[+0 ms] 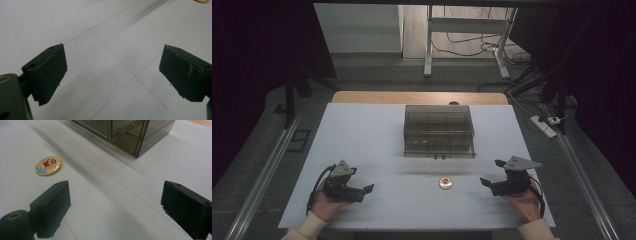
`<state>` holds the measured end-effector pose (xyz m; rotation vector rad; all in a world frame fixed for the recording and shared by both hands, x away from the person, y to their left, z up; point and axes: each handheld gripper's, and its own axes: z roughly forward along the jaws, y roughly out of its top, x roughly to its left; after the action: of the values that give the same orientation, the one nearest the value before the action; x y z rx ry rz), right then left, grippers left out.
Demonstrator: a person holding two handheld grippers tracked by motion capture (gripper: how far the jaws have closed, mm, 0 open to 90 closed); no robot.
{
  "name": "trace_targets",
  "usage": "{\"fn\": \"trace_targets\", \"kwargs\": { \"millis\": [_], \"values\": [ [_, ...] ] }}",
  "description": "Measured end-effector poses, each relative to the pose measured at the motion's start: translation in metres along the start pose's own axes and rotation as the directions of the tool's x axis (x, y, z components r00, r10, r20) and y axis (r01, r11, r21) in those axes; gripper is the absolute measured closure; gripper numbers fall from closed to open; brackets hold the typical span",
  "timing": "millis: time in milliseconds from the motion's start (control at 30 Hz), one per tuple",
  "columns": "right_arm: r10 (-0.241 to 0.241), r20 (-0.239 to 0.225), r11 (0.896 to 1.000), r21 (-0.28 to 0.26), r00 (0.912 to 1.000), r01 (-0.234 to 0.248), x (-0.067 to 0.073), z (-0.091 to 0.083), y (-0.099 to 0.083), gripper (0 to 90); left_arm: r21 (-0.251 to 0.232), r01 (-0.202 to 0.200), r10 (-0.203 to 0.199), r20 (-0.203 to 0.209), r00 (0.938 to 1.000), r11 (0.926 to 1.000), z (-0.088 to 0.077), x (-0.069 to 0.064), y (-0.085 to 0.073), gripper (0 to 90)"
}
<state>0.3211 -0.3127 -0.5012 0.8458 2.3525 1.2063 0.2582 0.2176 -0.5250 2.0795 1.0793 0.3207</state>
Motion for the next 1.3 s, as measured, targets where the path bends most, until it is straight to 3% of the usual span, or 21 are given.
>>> {"fn": "trace_targets", "kwargs": {
  "millis": [1300],
  "values": [
    [0.001,-0.048,1.0,0.002,0.9988,-0.001,0.0037,0.0043,0.0055,10.5,0.024,-0.007,0.007,0.001,1.0,0.9997,0.0012,-0.001,-0.0002,8.5]
  ]
}}
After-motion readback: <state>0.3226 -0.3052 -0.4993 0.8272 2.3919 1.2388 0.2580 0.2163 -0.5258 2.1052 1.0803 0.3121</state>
